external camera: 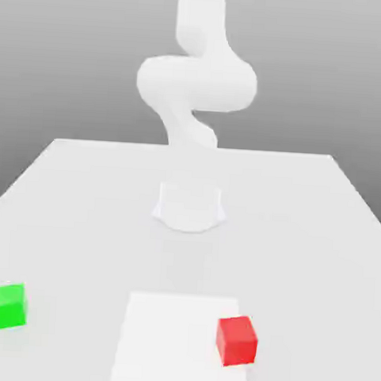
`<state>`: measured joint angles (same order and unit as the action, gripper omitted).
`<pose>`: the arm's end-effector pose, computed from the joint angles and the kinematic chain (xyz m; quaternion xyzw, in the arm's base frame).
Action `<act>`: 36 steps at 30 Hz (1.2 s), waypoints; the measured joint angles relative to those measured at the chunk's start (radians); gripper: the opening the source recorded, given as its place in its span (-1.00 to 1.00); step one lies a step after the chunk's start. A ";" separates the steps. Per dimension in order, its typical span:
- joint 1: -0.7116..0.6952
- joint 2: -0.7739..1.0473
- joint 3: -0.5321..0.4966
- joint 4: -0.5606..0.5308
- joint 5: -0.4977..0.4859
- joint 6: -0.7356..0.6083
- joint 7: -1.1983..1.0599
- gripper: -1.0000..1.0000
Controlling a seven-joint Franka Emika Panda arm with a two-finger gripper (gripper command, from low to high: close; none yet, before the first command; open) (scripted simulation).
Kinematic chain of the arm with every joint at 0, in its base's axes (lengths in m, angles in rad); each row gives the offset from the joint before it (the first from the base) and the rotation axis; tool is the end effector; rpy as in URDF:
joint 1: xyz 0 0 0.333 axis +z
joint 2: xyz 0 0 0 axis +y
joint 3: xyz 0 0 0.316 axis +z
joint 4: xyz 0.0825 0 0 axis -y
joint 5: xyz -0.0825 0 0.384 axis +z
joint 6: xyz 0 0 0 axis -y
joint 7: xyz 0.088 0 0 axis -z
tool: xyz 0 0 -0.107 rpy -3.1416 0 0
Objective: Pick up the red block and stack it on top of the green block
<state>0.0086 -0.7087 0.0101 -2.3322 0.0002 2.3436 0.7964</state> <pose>0.3814 0.0084 0.6663 -0.8660 0.3548 -0.3248 0.1365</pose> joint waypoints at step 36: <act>0.112 0.996 0.054 -0.264 -0.070 0.539 0.021 -1.00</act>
<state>0.1207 0.2871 0.0638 -2.5961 -0.0701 2.8824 0.8173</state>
